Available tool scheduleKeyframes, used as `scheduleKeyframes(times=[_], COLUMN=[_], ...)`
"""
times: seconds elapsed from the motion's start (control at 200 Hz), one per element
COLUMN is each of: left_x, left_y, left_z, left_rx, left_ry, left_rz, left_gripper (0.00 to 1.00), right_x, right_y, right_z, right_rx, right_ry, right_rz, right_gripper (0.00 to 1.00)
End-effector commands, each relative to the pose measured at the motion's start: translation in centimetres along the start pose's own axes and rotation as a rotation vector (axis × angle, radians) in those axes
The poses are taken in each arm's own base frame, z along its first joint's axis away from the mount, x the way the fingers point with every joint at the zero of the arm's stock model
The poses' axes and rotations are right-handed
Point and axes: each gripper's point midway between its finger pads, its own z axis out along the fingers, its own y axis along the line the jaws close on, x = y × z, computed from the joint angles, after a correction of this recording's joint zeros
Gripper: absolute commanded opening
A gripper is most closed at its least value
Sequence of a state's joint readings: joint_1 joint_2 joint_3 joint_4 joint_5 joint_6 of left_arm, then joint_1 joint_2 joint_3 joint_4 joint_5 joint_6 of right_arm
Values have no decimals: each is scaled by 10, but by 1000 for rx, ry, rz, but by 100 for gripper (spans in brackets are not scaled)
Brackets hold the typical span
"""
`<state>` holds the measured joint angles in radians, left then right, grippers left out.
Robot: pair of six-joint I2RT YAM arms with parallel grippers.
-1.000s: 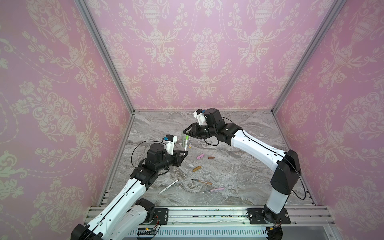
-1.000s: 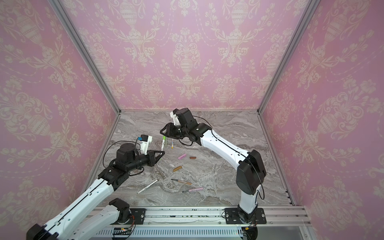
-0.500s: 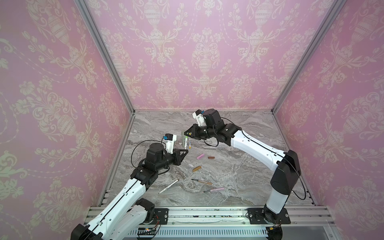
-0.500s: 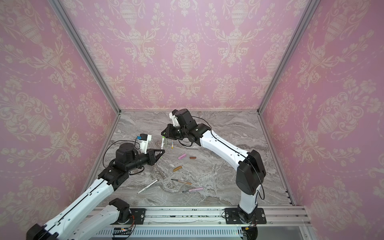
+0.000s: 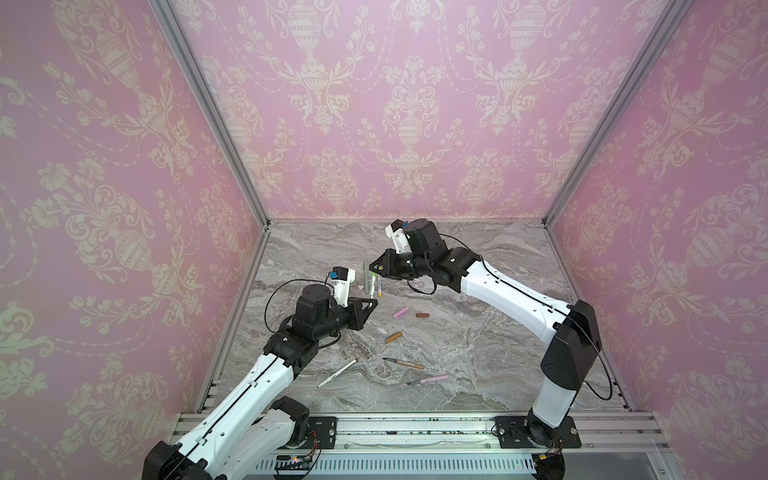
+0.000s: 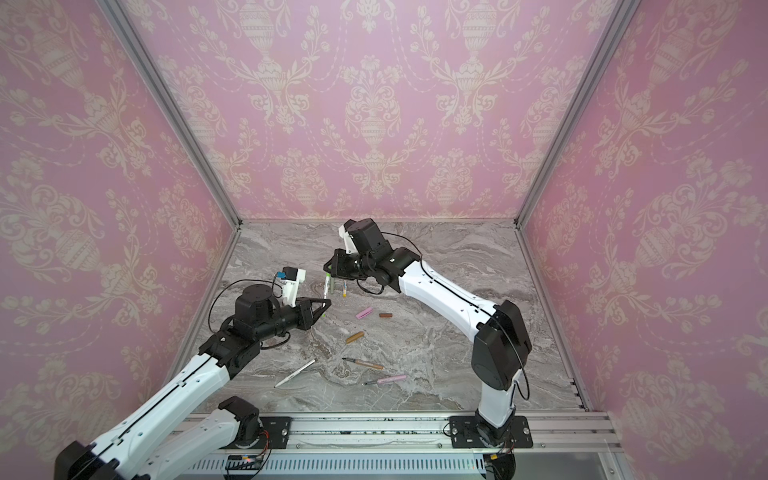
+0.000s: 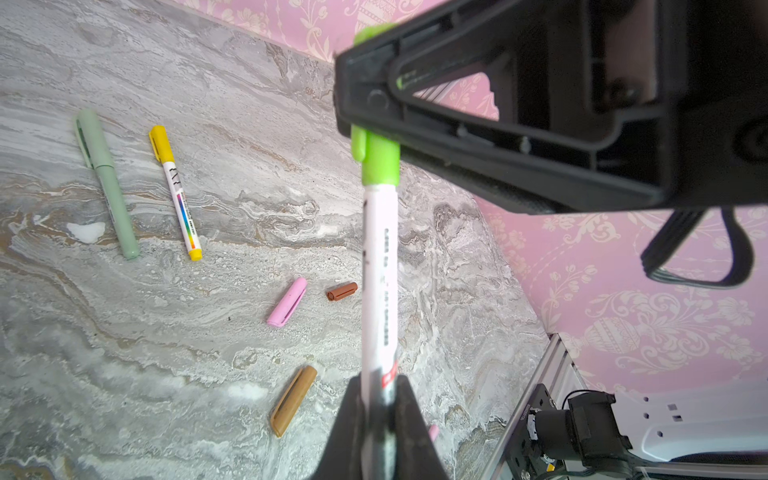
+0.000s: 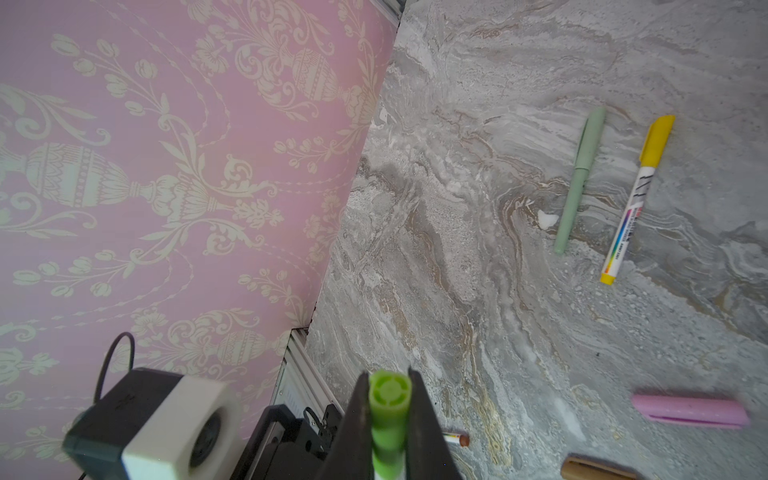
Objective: Insert the pens into the pen caps
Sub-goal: 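Press the green cap down onto the pen with right gripper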
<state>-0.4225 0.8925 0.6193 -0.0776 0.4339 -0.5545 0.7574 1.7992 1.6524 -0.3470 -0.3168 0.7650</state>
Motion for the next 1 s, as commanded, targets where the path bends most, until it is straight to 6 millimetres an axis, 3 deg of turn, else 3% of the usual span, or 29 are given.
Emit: scheduleKeyframes(times=[0.0,0.325,0.475,0.666,0.881,0.996], left_x=[-45,-97,-113,-112,-87,-65], left_y=[-11,-28,-39,-40,-27,-15], left_z=[-7,-20,-22,-19,-18,-16], left_rx=[-22,-23,-11,3,-9,-28], left_ry=[-152,-380,-432,-431,-363,-293], left_rz=[85,265,324,322,285,254], left_gripper=[0,0,0,0,0,0], right_x=[53,131,146,114,65,30], right_y=[5,1,-3,-2,0,6], right_z=[12,33,36,25,7,-9], right_rx=[22,29,39,48,15,-33], right_ry=[149,270,293,219,127,58], right_rz=[-54,-13,1,-7,14,33], right_gripper=[0,0,0,0,0,0])
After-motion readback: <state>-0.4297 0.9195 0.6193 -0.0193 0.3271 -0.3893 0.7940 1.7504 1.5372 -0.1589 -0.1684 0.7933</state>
